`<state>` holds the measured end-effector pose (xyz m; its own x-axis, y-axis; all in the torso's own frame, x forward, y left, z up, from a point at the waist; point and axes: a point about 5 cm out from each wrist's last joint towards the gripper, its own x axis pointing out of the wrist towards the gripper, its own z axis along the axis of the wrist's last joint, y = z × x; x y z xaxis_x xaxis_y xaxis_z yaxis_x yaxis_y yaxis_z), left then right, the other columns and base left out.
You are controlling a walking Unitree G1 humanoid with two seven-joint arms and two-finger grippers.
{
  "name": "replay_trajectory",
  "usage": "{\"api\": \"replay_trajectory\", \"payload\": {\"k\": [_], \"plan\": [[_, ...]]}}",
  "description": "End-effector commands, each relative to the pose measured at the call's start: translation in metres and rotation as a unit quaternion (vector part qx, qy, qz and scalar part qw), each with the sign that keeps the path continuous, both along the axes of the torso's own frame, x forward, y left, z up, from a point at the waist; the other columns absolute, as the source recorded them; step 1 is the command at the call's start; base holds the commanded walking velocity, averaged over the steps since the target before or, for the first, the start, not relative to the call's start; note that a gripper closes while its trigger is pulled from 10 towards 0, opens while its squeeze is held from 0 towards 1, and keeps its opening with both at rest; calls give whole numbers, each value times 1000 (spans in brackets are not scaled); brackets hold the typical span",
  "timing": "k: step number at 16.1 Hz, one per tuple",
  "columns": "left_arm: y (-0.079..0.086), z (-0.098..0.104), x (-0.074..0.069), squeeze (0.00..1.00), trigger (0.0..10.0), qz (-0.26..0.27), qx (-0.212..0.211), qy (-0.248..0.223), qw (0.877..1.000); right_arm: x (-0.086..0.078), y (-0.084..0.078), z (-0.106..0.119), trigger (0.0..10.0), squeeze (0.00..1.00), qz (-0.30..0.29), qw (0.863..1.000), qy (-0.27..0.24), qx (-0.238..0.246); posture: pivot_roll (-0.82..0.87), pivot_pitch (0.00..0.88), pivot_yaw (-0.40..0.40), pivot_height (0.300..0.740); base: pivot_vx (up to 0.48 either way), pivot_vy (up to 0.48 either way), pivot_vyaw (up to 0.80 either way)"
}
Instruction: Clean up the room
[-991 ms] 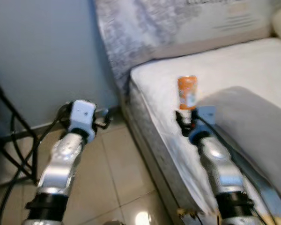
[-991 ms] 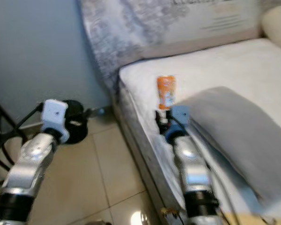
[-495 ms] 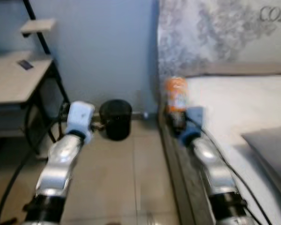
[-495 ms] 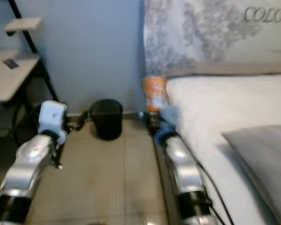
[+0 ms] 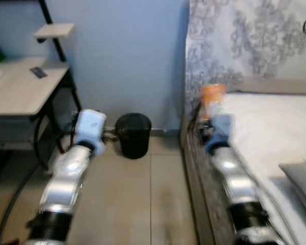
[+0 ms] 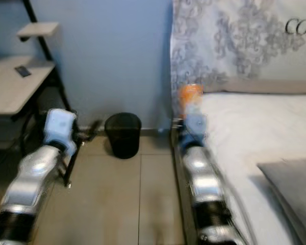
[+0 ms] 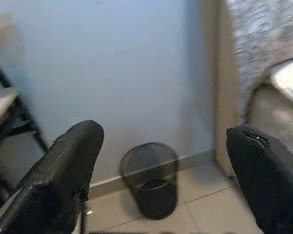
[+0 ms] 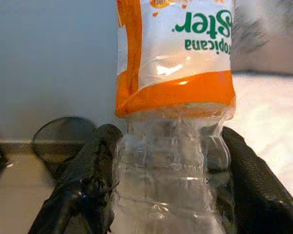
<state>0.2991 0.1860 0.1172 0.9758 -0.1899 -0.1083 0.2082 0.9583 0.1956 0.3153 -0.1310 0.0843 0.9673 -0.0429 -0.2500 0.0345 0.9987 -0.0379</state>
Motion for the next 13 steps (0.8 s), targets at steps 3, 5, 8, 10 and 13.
{"api": "replay_trajectory", "payload": {"k": [3, 5, 8, 10, 13], "plan": [[-9, 4, 2, 0, 10000, -10, -2, -8, 1000, 1, -10, 15, 10000, 0, 30, 995, -62, 71, 45, 0, 31, 740, 333, 0, 0], [-9, 4, 3, 0, 10000, -10, -3, -7, 1000, -2, -6, 18, 10000, 0, 43, 993, -72, 86, 39, 0, 35, 740, 332, 0, 0], [-10, 4, 3, 0, 10000, -11, -4, -7, 1000, -1, -9, 19, 10000, 0, -6, 991, -97, 92, 36, 0, 36, 740, 331, 0, 0], [-11, 2, 1, 0, 10000, -11, -5, -5, 1000, -3, -6, 20, 10000, 0, 20, 986, -100, 133, 35, 0, 34, 740, 334, 0, 0], [-11, 1, 0, 0, 10000, -10, -7, -3, 1000, -5, -11, 18, 10000, 0, -33, 984, -89, 154, 37, 0, 29, 740, 334, 0, 0]]}}
